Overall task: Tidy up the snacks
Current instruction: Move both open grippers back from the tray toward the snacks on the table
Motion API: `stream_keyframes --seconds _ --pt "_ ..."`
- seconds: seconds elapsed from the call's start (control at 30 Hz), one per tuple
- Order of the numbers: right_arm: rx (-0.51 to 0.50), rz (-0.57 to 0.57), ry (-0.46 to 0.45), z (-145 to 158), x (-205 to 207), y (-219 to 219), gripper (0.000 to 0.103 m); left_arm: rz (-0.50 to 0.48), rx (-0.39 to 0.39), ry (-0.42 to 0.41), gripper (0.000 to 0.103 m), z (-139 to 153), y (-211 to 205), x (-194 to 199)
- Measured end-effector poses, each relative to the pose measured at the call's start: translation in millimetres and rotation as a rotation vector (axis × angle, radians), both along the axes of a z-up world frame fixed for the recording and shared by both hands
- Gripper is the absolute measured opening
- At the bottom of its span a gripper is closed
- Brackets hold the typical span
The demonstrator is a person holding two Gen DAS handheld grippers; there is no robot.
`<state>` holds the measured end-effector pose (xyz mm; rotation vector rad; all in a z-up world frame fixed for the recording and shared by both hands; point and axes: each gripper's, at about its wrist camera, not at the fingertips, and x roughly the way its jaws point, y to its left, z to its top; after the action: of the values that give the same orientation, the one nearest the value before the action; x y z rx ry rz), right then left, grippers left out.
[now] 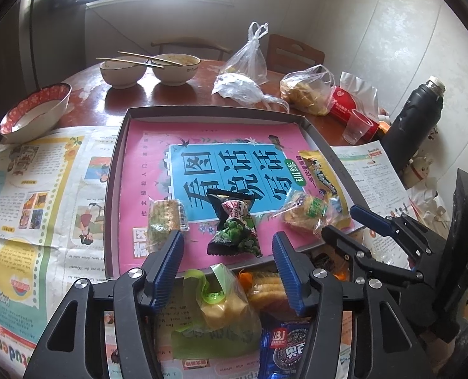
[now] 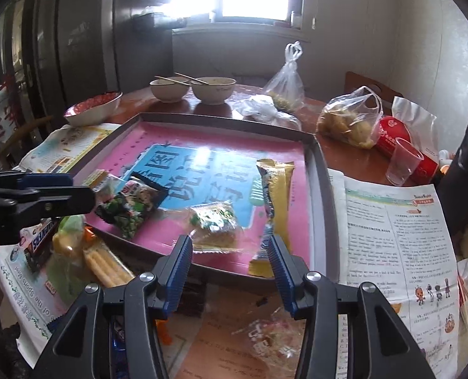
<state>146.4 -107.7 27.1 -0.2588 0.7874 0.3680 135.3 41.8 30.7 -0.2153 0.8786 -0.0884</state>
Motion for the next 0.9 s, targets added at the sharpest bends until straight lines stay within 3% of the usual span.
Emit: stream_keyframes --seconds 0.2,0.67,0.9 --pt "-0.02 -0.049 -0.013 0.0 2.6 -5.0 0.05 -0.001 0.005 -0.006 0.064 3.1 -0.1 -4.3" --pt "0.101 -0.072 -0.022 22.0 -0.8 -24.6 0.05 0.033 0.001 -0.026 0.065 11.8 8.4 -12.4" --pt "0.173 -0.054 -0.047 38.1 -9.6 -30.5 0.058 0.033 -0.022 -0.047 0.067 18.5 11.4 -19.1"
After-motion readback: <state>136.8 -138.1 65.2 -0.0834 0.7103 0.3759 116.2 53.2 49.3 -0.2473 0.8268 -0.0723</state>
